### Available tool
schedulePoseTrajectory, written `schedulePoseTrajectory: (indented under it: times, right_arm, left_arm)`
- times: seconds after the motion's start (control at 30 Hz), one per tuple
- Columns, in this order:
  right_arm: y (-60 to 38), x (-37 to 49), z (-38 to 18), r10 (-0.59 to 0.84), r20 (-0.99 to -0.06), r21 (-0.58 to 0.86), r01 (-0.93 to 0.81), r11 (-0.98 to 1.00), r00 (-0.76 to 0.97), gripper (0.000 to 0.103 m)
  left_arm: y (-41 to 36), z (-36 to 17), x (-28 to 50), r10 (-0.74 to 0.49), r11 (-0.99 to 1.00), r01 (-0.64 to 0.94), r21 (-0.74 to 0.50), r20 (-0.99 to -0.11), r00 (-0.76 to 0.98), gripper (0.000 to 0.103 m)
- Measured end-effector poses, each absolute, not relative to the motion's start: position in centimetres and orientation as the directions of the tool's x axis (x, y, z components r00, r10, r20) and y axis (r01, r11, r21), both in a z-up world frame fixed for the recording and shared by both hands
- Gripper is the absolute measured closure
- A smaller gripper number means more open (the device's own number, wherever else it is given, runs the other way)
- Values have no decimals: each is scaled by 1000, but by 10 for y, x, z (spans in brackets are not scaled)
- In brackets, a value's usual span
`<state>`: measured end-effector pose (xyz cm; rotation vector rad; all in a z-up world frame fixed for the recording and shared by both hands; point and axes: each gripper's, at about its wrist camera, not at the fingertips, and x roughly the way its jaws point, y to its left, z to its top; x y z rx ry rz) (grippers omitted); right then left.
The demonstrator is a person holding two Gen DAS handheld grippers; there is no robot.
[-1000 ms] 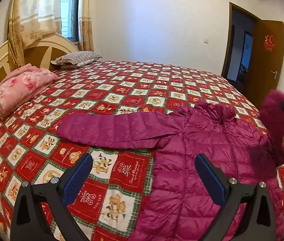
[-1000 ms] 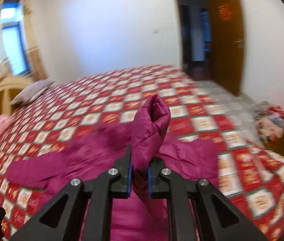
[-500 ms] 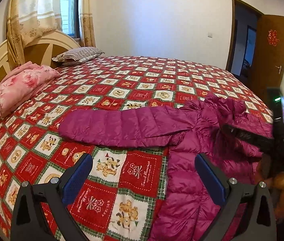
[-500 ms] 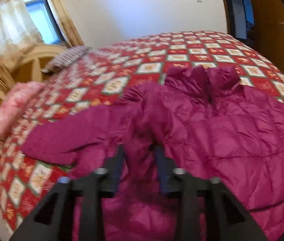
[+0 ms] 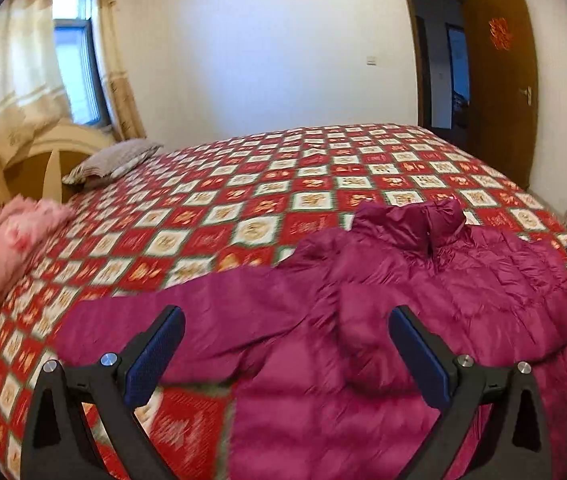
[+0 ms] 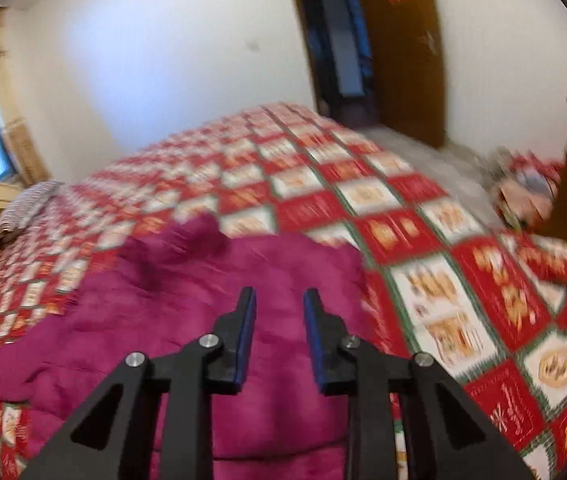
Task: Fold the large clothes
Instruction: 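Lift the sleeve with the right tool and lay it across the jacket body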
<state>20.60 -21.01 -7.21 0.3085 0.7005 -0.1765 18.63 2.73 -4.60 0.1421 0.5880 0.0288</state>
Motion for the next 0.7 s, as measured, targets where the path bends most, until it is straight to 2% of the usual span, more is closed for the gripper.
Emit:
schedulePoseTrajectory:
  times: [0.17, 0.27, 0.33, 0.4, 0.53, 0.63, 0.7]
  right_arm:
    - [-228, 209, -127, -38, -737, 241, 314, 918, 675, 79]
    - [-229, 205, -137, -32, -728, 253, 312, 916, 684, 79]
    - [-229, 204, -137, -30, -725, 256, 311, 915, 688, 79]
    - [-228, 203, -136, -30, -725, 253, 306, 918, 688, 79]
    - [-226, 204, -130, -37, -733, 232, 300, 925, 679, 79]
    - [-228, 197, -103, -52, -664, 266, 301, 916, 746, 79]
    - [-221, 198, -85, -88, -630, 226, 290, 930, 771, 79]
  left_arm:
    - [-11, -90, 236, 140, 978, -8, 208, -628, 766, 1]
    - [-19, -116, 249, 212, 961, -39, 274, -637, 741, 1]
    - [-18, -139, 257, 267, 944, -61, 324, -643, 717, 1]
    - [-13, -155, 264, 238, 957, -43, 288, -689, 684, 1]
    - [-9, -155, 263, 225, 963, -48, 264, -694, 684, 1]
    - [-10, -154, 262, 227, 963, -49, 267, -694, 684, 1]
    - [-10, -155, 263, 230, 961, -49, 271, -692, 685, 1]
